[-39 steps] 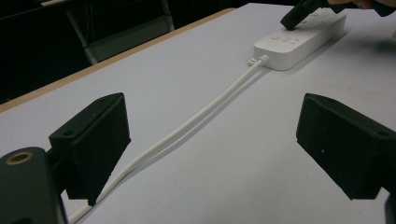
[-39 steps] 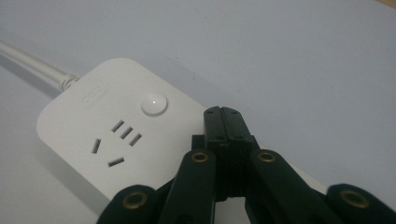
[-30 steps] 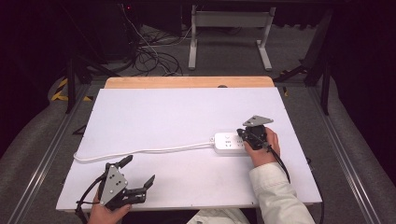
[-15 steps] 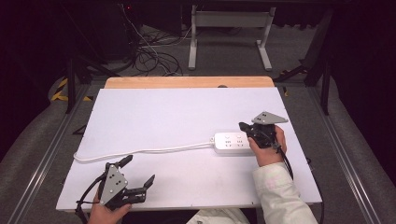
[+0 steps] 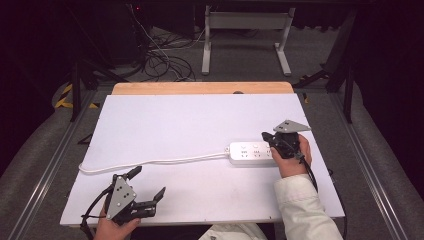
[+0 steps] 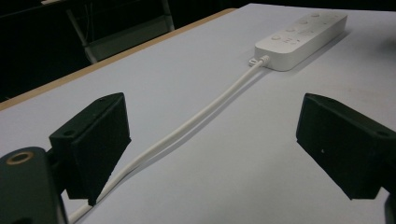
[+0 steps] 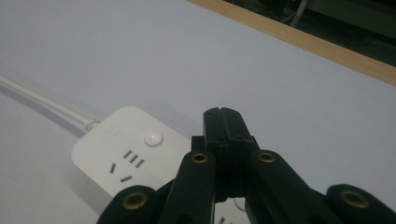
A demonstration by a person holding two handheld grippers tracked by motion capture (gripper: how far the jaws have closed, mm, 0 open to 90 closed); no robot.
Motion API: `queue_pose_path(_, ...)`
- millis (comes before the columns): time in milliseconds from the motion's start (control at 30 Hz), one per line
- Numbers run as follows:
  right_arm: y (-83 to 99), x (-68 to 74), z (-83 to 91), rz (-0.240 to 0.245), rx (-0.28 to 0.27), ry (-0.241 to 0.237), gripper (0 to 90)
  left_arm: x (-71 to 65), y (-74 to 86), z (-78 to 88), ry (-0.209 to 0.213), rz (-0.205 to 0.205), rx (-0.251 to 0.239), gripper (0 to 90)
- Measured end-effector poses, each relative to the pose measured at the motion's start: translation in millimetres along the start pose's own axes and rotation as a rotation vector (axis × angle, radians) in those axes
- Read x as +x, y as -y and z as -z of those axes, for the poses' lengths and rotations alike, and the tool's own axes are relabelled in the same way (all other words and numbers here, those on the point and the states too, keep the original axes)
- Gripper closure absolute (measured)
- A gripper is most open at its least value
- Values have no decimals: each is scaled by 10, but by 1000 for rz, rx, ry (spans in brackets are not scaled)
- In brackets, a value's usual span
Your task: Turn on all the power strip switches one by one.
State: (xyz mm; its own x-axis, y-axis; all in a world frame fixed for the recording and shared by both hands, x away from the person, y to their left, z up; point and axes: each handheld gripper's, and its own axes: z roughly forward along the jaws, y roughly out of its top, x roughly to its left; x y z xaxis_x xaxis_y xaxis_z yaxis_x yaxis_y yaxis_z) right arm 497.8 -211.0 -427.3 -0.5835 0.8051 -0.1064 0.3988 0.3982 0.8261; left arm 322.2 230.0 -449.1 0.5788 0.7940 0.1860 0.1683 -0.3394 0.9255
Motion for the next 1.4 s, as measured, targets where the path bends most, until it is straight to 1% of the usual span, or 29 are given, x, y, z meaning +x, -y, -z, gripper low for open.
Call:
queue_pose_path(33,0,0,0,0,0,0,900,-5,2,-1,2,8,0,102)
queue_pose_path(67,14,-18,1,-5,6,2,900,-5,1,-2,2,7,-1,102)
queue_pose_path(100,54,-61,-6,-15,22,7,900,-2,0,1,0,1,0,102)
queue_pose_path(133,54,-61,-6,-15,22,7,900,-4,0,2,1,3,0,102)
queue_pose_path(167,82,-82,-20,-18,36,8,900,-4,0,2,0,3,0,102)
queue_pose_path(267,100,-94,-34,-16,50,11,900,-4,0,2,0,2,1,102)
queue_pose_path(367,149,-128,-70,-17,81,14,900,-4,0,3,0,0,2,102)
queue_pose_path(500,173,-147,-94,-19,98,13,900,-2,0,2,-1,0,1,102)
queue_pose_path(567,190,-153,-129,-20,120,13,900,-3,0,3,0,2,1,102)
queue_pose_path(667,198,-150,-148,-14,130,14,900,-2,0,2,-1,0,1,102)
queue_pose_path(733,207,-148,-166,-11,139,13,900,-7,1,0,1,7,1,102)
queue_pose_path(767,214,-150,-177,-12,144,14,900,-3,0,1,0,0,1,102)
queue_pose_path(867,221,-154,-183,-14,146,15,900,-2,0,1,0,-2,1,102)
queue_pose_path(900,227,-155,-192,-15,150,15,900,-7,1,-1,2,6,0,102)
queue_pose_path(967,229,-155,-197,-15,151,14,900,-7,2,-1,2,5,1,102)
queue_pose_path(1000,232,-155,-203,-12,151,14,900,-4,0,1,0,-2,1,102)
queue_pose_path(1267,242,-142,-215,-16,143,14,900,-9,1,-2,3,2,1,102)
queue_pose_path(1300,241,-143,-219,-22,145,14,900,-5,0,1,0,-6,2,102)
queue_pose_path(1367,246,-152,-221,-34,145,11,900,-8,0,3,2,-2,2,102)
queue_pose_path(1400,248,-156,-221,-42,145,8,900,-5,0,1,-1,-7,0,102)
